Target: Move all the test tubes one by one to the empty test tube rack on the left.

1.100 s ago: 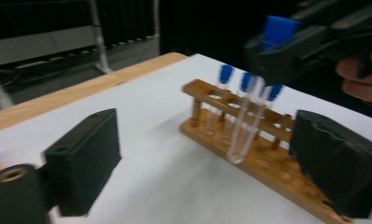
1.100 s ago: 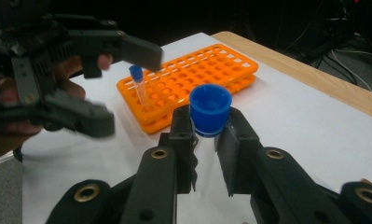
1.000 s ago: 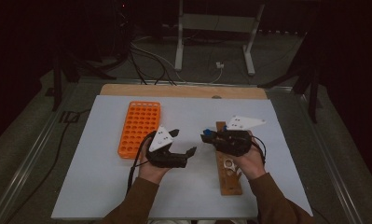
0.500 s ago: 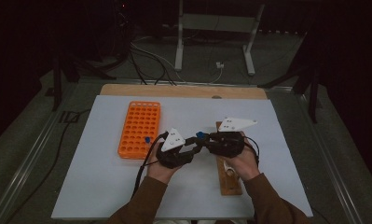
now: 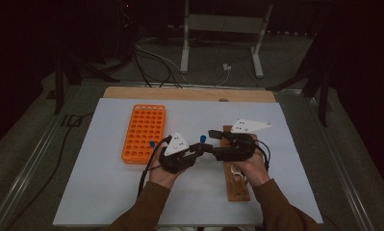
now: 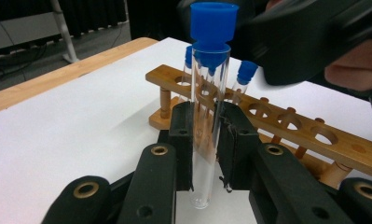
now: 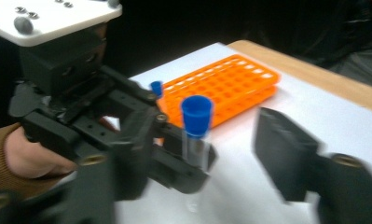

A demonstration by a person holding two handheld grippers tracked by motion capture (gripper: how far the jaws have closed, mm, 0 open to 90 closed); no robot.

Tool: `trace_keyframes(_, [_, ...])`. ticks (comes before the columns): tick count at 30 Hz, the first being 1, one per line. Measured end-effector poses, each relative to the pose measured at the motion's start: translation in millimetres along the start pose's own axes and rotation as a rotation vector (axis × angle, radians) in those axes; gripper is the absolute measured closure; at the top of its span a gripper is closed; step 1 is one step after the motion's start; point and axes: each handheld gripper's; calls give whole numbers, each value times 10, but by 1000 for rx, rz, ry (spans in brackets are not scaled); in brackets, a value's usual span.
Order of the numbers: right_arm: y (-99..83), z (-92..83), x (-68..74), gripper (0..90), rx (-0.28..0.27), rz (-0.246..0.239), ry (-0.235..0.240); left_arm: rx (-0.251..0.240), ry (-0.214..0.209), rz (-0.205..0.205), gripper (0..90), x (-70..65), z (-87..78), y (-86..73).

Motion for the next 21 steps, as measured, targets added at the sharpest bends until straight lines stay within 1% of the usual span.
trace_keyframes(1, [7,-32,-13,196,-13,6,-36,-4,1,-7,781,8,-9,-3])
trace_keyframes(2, [7,-32,-13,196,-13,6,-36,-6,2,-10,781,17,-19,-5])
trace_keyframes(3, [11,-44,-24,149,-20,7,-59,-6,4,-11,781,26,-32,-6])
trace_keyframes(4, [12,-68,-52,103,-32,15,-103,-8,5,-11,781,33,-43,-6])
trace_keyframes(5, [12,-68,-52,103,-32,15,-103,-10,8,-16,781,36,-55,-5])
trace_keyframes(8, [0,-95,-104,37,-35,30,-132,-16,18,-22,781,45,-90,-7])
trace_keyframes(12, [-40,-128,-154,17,-39,39,-180,-16,23,-36,780,62,-140,-29])
trace_keyframes(14, [-72,-152,-171,3,-36,27,-205,-17,26,-41,780,72,-169,-45])
trace_keyframes(18, [-179,-252,-204,1,-39,19,-227,-13,32,-42,780,97,-242,-83])
trace_keyframes(21, [-253,-350,-250,1,-51,34,-241,-18,45,-52,779,127,-300,-107])
Point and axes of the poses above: each handheld gripper's, and its own axes: z roughly forward along the jaws, y roughly out of its top, x roughly to its left, and after that the axes turned 11 degrees about z, right-handed
